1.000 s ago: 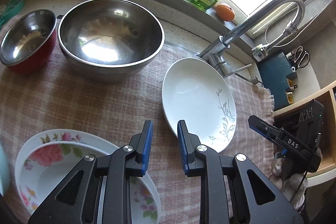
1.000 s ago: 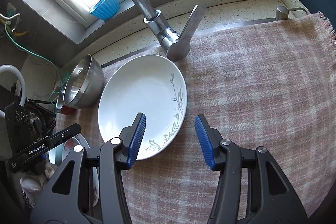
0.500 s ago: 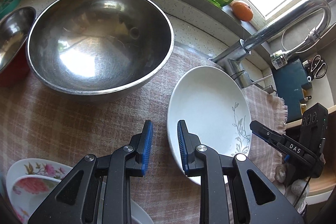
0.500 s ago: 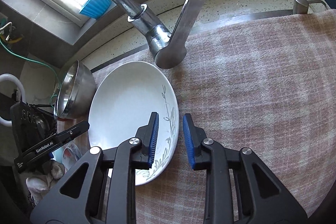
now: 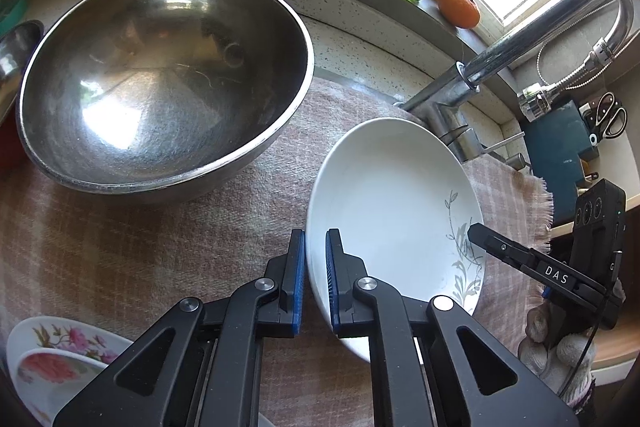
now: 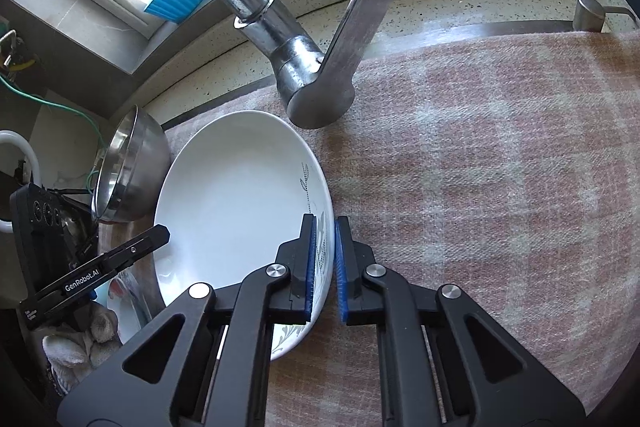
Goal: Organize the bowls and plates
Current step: 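Carry the white leaf-pattern plate with the right gripper onto the plate stack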
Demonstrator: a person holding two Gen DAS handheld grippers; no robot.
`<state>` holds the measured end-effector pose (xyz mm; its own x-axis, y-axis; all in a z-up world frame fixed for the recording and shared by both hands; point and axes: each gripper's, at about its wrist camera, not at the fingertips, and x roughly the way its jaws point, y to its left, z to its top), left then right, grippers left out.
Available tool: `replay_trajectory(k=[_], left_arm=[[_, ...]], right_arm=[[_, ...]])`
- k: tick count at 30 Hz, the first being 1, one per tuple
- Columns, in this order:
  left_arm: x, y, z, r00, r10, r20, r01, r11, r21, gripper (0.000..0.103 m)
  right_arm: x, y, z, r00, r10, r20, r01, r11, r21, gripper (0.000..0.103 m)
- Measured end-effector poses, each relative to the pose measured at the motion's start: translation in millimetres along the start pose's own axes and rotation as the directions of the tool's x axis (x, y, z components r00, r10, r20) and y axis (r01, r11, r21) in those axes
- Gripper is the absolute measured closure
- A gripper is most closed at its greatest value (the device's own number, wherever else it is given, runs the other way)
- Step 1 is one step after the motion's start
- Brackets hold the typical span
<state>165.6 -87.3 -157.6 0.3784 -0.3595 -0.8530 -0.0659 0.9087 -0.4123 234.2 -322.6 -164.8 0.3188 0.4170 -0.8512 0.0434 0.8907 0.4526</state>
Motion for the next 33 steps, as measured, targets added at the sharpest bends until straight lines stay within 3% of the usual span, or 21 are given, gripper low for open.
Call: replay_trajectory(k=[15, 33], left_arm=[[-12.5, 1.1, -5.4, 1.000, -0.018, 0.012, 0.018, 1.000, 0.002, 0.094], [-103.2, 42.6, -38.9, 0.993, -0.029, 0.117, 0.033, 0.999, -0.030, 0.094]], right_arm=[[-15.2, 13.0, -10.9, 1.000, -0.002, 0.013, 0.002, 1.000, -0.003, 0.094], [-53.4, 88.1, -52.8, 0.997, 0.077, 0.022, -0.074, 0.992, -0.106, 0.094]])
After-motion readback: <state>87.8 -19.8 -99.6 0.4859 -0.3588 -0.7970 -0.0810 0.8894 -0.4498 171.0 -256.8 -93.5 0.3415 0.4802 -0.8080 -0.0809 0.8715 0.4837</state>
